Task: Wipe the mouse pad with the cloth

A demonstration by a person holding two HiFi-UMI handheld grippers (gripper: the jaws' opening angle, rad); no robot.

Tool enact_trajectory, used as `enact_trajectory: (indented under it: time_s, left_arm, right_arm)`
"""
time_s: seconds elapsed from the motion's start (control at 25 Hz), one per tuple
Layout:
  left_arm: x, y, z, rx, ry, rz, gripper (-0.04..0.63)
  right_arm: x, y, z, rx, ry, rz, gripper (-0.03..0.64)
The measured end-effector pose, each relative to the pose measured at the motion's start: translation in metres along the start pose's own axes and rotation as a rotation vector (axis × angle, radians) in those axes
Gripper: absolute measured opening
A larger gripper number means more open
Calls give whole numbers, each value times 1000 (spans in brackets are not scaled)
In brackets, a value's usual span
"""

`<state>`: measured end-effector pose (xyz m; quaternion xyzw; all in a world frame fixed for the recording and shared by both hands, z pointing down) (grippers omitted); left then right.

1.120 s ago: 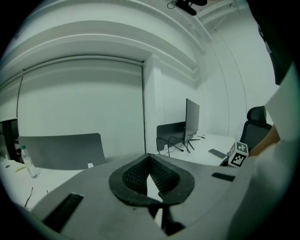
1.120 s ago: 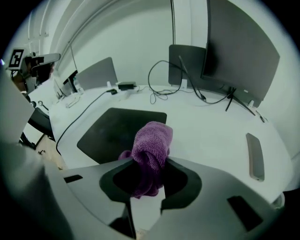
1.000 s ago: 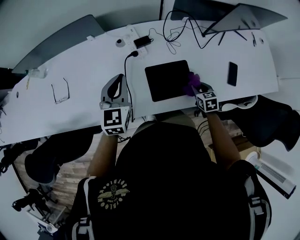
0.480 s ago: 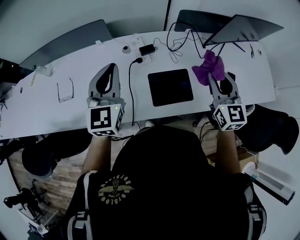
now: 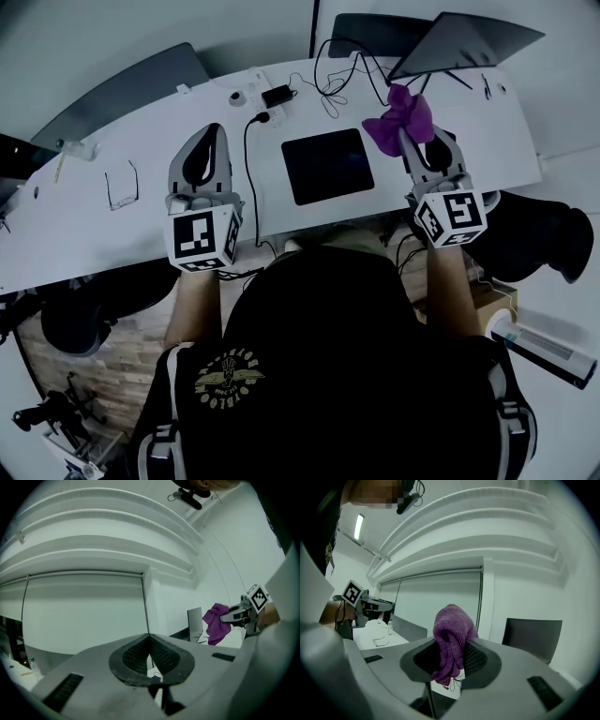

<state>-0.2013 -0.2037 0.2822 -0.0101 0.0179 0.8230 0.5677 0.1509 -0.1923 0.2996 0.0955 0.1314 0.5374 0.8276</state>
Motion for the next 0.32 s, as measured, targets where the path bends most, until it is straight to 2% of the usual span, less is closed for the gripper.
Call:
enact_trajectory:
  time_s: [0.32]
  left_arm:
    - [7, -12, -3, -17, 6, -42, 2]
  right_arm:
    - [4, -10, 14, -7, 17, -27, 110]
Point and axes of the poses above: the fingertips, and each gripper's own axes: x backward along the fingers, y to its left, z out of its underside, the point moved 7 cm from there along x, backward along the fingers, and after that the axes turned 10 degrees about x, right-handed, at the moved point
